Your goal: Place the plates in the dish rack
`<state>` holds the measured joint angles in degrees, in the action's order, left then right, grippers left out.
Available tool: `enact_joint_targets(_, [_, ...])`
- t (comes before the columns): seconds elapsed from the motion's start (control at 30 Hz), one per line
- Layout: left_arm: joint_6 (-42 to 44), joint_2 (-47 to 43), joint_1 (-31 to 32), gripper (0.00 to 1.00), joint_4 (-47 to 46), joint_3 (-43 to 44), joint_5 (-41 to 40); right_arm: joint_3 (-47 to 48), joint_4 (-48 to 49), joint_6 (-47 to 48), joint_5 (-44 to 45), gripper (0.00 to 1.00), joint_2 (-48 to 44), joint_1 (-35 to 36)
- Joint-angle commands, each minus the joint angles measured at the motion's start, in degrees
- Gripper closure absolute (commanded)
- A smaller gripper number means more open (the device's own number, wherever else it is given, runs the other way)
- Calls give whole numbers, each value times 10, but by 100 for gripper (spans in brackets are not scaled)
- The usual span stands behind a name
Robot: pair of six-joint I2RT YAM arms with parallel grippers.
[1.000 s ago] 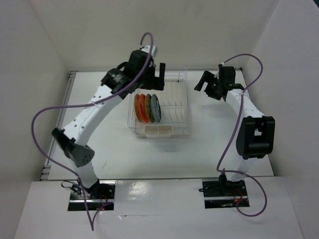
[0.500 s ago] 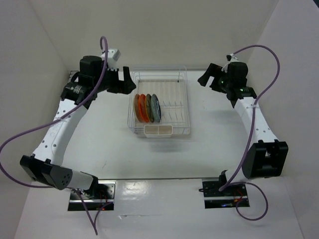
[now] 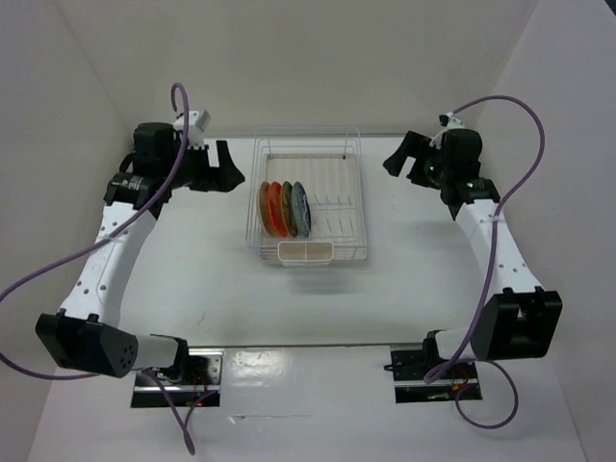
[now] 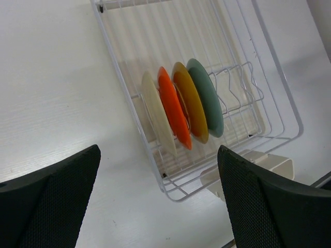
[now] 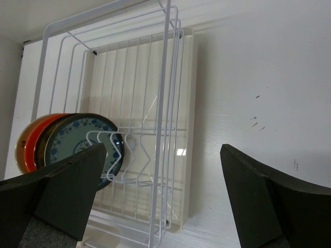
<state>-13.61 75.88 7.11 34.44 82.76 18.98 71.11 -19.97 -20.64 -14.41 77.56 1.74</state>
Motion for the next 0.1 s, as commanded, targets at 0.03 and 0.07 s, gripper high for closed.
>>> enact_joint_targets(0.03, [7, -15, 1, 0, -31, -4, 0, 0, -2, 9, -7, 0, -21, 4])
enact_joint_targets(0.07, [2, -15, 1, 0, -31, -9, -5, -5, -2, 9, -7, 0, -28, 4])
